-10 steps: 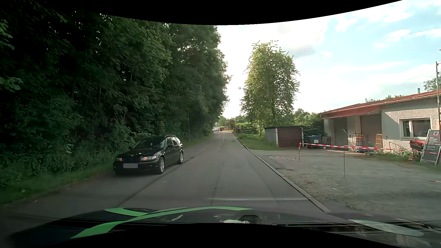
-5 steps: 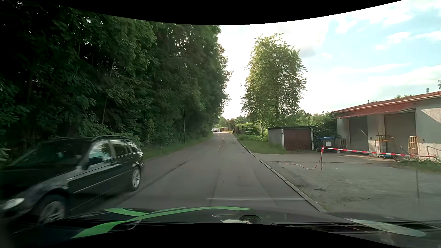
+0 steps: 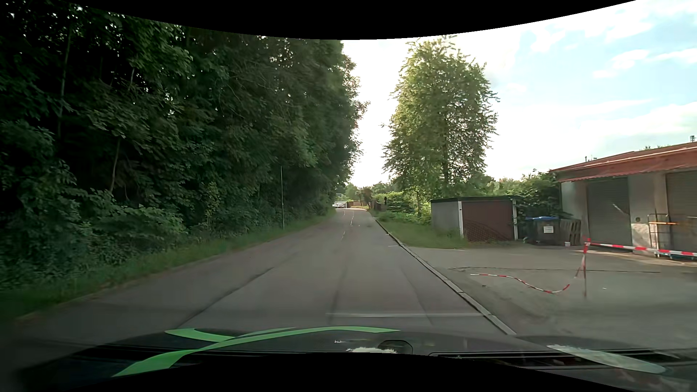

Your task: Follow the waypoints while adhering to traffic rules and regulations

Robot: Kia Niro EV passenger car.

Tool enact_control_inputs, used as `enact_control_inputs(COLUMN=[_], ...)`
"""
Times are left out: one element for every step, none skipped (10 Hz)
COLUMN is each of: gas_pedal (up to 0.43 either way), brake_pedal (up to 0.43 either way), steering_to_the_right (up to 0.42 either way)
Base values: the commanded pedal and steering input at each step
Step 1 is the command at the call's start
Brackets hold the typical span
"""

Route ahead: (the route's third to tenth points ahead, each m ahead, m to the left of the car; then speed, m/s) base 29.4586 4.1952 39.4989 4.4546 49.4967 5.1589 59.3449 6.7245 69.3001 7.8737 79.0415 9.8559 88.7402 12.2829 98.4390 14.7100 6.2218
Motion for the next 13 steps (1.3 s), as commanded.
enact_control_inputs(gas_pedal=[0.189, 0.189, 0.189, 0.189, 0.189, 0.189, 0.177, 0.177, 0.177, 0.177, 0.177, 0.177, 0.177], brake_pedal=[0.0, 0.0, 0.0, 0.0, 0.0, 0.0, 0.0, 0.0, 0.0, 0.0, 0.0, 0.0, 0.0], steering_to_the_right=[-0.01, -0.012, -0.012, -0.012, -0.012, -0.012, -0.012, -0.012, -0.012, -0.011, -0.01, -0.009, -0.006])
